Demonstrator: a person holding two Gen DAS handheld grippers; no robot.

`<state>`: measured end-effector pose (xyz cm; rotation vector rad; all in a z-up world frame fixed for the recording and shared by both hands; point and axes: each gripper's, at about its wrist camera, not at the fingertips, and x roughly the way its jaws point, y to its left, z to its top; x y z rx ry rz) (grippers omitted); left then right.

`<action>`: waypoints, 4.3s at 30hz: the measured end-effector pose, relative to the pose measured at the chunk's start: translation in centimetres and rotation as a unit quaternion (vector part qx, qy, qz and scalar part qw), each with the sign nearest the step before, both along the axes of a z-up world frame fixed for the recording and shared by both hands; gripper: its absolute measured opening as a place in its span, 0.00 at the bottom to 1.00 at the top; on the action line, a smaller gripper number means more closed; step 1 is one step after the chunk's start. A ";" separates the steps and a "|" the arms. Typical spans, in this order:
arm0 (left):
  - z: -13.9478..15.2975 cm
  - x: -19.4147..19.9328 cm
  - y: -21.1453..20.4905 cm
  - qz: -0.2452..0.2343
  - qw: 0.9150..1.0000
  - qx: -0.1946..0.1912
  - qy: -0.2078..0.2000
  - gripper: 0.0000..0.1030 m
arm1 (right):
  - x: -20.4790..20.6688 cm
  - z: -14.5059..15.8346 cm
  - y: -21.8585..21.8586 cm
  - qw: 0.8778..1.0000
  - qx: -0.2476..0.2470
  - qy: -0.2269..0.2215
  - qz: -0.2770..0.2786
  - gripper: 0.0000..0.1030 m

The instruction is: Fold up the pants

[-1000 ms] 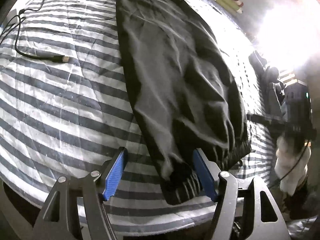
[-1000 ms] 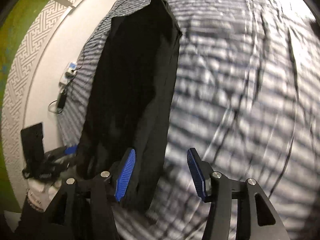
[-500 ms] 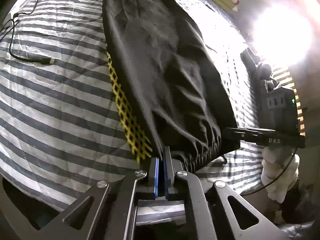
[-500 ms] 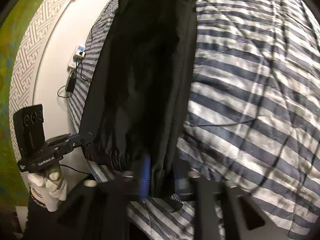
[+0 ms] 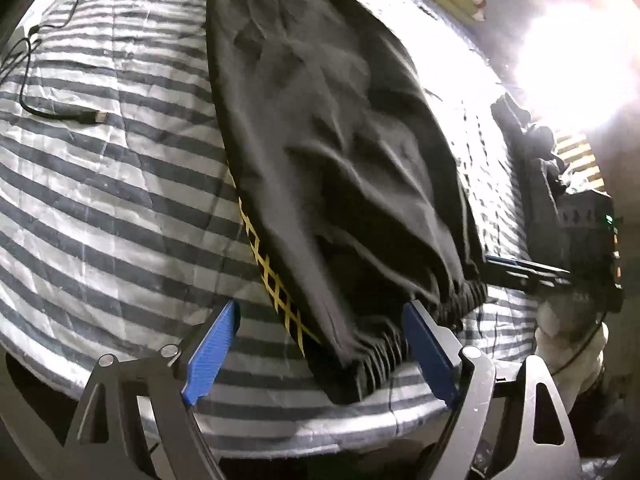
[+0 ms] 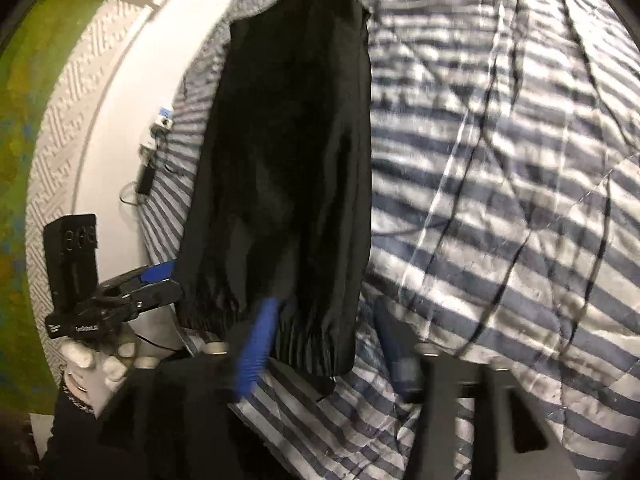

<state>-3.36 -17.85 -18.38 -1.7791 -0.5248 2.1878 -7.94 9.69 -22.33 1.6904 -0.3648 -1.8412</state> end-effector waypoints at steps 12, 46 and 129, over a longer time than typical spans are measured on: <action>-0.1 0.2 3.1 -0.044 0.999 0.004 -0.008 0.08 | 2.7 -1.2 -2.0 0.999 -0.015 -0.018 0.035 0.10; -2.0 -10.6 -5.2 0.076 0.995 0.055 0.017 0.59 | -8.6 0.4 -1.3 0.999 0.006 0.050 -0.020 0.43; 2.4 -17.5 -9.1 0.107 0.986 0.056 0.118 0.53 | -14.4 3.5 4.8 0.982 -0.110 0.033 -0.150 0.35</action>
